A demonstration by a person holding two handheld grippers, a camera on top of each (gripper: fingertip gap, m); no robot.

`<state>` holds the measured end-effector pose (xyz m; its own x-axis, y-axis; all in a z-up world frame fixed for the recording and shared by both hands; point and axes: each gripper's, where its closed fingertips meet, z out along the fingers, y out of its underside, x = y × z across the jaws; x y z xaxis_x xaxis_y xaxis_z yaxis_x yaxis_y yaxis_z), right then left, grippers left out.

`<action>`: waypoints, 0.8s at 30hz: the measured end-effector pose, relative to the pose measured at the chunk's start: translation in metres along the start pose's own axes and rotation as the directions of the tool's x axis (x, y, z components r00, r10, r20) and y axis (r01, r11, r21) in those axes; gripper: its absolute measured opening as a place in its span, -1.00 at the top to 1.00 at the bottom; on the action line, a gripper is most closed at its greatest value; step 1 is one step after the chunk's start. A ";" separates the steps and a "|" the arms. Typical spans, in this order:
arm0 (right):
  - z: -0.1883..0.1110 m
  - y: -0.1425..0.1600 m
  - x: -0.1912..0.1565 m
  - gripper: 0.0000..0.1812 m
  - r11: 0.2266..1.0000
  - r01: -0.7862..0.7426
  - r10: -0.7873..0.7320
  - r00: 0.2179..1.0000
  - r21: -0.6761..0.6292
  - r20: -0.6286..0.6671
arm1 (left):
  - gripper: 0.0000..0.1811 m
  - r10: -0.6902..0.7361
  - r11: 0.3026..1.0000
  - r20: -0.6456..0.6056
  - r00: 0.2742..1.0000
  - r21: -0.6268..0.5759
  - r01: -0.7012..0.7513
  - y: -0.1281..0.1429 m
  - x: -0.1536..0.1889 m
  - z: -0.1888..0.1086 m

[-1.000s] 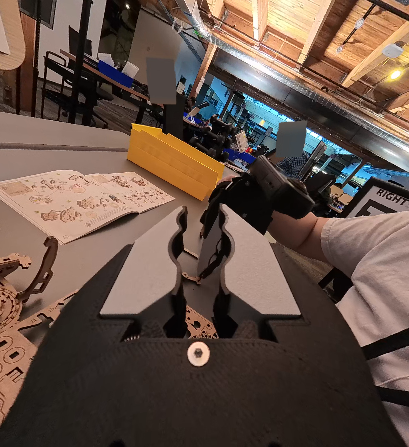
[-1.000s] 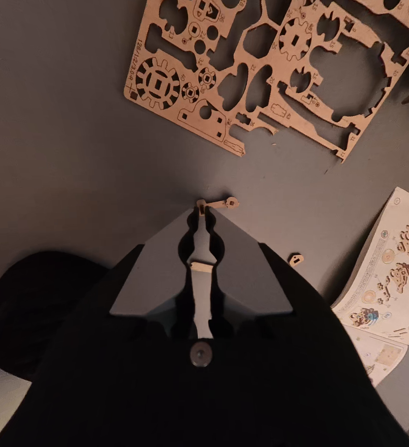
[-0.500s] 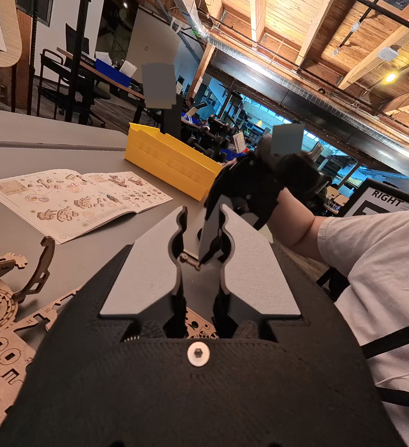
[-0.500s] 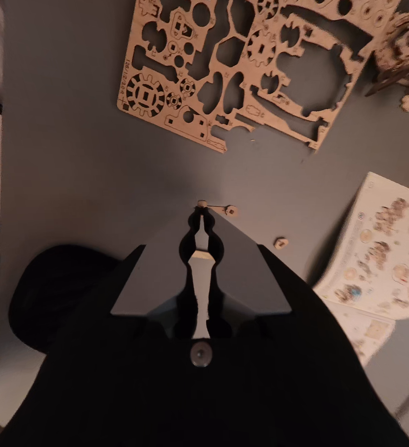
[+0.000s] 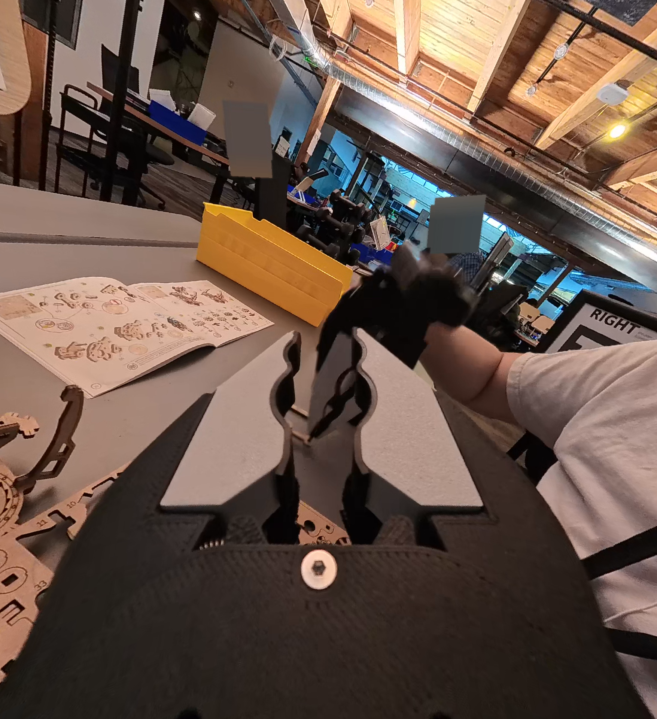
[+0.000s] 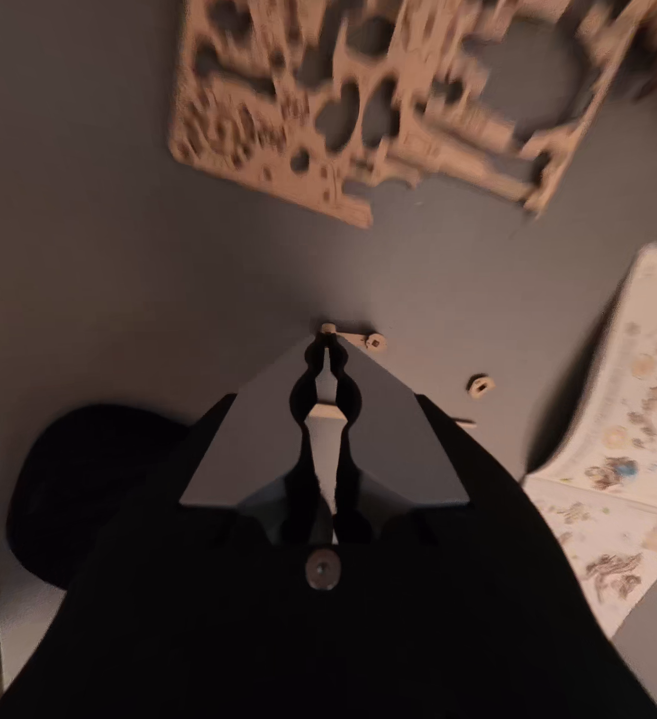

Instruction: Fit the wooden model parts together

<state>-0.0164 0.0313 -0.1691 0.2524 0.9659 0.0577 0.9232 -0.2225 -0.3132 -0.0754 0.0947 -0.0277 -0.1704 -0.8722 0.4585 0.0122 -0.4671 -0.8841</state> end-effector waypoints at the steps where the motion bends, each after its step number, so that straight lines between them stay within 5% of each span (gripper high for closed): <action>1: 0.004 0.001 0.000 1.00 1.000 0.002 -0.002 1.000 0.008 -0.002 | 0.74 0.001 1.000 0.000 1.000 0.001 -0.001 0.000 0.000 0.000; 4: -0.012 -0.001 0.003 1.00 0.999 0.032 -0.032 0.996 -0.001 -0.078 | 0.74 0.000 1.000 0.003 1.000 -0.001 0.000 0.001 -0.001 0.000; 6: 0.006 0.013 -0.004 0.97 0.997 0.021 -0.023 0.999 -0.074 -0.037 | 0.74 -0.004 1.000 -0.003 1.000 -0.003 0.004 0.001 0.000 0.001; 11: -0.004 0.002 -0.003 1.00 0.999 0.030 -0.031 0.998 -0.019 -0.063 | 0.74 -0.001 1.000 0.001 1.000 -0.005 0.001 0.002 -0.001 0.001; 12: 0.007 0.018 -0.003 0.97 0.994 0.026 -0.032 0.998 -0.104 -0.059 | 0.74 -0.004 1.000 -0.002 1.000 -0.001 0.004 0.001 -0.001 0.001; 13: 0.005 0.006 -0.005 1.00 0.999 0.032 -0.033 0.998 -0.024 -0.044 | 0.74 -0.005 1.000 -0.004 1.000 -0.002 0.005 0.001 -0.001 0.001; 15: -0.004 0.013 -0.001 1.00 0.995 0.036 -0.045 0.995 -0.098 -0.089 | 0.74 0.001 1.000 0.001 1.000 -0.006 -0.001 0.002 -0.001 0.001; 22: -0.012 0.002 0.000 1.00 0.999 0.031 -0.034 0.996 -0.036 -0.079 | 0.74 0.003 1.000 0.001 1.000 -0.015 -0.003 0.004 -0.001 0.002; 24: 0.003 0.013 -0.001 1.00 0.998 0.005 -0.007 0.999 -0.068 -0.038 | 0.74 -0.002 1.000 -0.006 1.000 -0.009 0.002 0.002 0.000 0.002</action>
<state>-0.0056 0.0280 -0.1760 0.2567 0.9617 0.0962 0.9419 -0.2266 -0.2481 -0.0736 0.0933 -0.0294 -0.1765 -0.8703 0.4599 0.0029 -0.4677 -0.8839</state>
